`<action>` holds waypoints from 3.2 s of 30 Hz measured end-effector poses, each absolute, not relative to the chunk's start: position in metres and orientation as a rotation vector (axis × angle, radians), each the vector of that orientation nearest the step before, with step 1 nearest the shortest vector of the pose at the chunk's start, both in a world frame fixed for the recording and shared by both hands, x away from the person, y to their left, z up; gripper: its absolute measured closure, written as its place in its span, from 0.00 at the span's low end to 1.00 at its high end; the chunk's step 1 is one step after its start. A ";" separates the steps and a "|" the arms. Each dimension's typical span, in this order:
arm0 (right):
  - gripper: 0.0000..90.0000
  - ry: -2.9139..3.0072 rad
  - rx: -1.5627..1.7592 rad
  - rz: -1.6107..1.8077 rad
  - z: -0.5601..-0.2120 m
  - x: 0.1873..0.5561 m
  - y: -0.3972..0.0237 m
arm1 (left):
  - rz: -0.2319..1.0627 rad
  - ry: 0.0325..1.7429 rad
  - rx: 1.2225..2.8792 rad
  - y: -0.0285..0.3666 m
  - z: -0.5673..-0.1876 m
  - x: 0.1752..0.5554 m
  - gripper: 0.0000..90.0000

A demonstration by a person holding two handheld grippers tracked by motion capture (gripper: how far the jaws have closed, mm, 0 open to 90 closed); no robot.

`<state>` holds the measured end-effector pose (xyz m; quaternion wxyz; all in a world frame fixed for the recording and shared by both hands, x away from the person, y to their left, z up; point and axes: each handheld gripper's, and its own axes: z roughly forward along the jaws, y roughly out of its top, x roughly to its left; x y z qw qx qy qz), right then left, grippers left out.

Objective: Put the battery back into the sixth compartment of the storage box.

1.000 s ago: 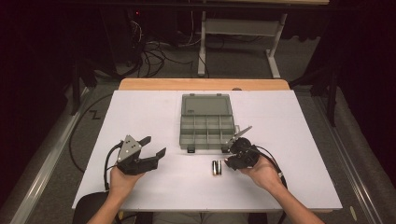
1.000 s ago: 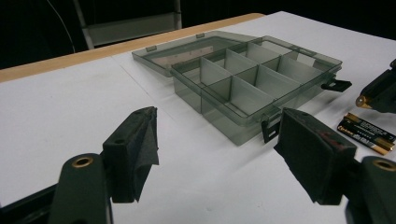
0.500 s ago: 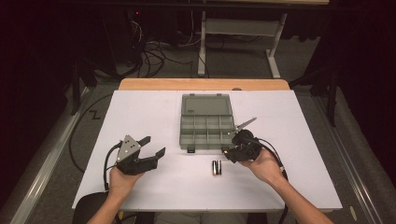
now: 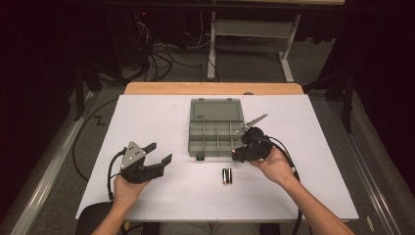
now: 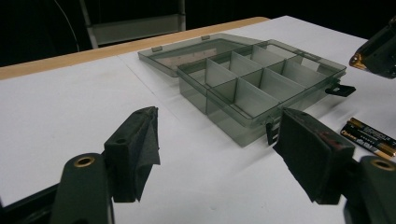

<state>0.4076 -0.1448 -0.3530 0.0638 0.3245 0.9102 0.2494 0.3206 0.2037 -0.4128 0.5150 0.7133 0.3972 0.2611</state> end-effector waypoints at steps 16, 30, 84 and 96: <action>0.88 2.762 0.968 0.731 -0.350 0.431 -0.124 | 0.641 0.970 1.700 0.210 -0.414 0.316 0.33; 0.88 2.774 0.964 0.720 -0.350 0.442 -0.108 | 0.649 0.979 1.693 0.214 -0.414 0.312 0.33; 0.82 2.733 1.015 0.777 -0.358 0.461 -0.085 | 0.663 1.028 1.657 0.222 -0.413 0.312 0.31; 0.79 2.681 1.070 0.822 -0.354 0.450 -0.112 | 0.662 1.017 1.661 0.219 -0.413 0.316 0.30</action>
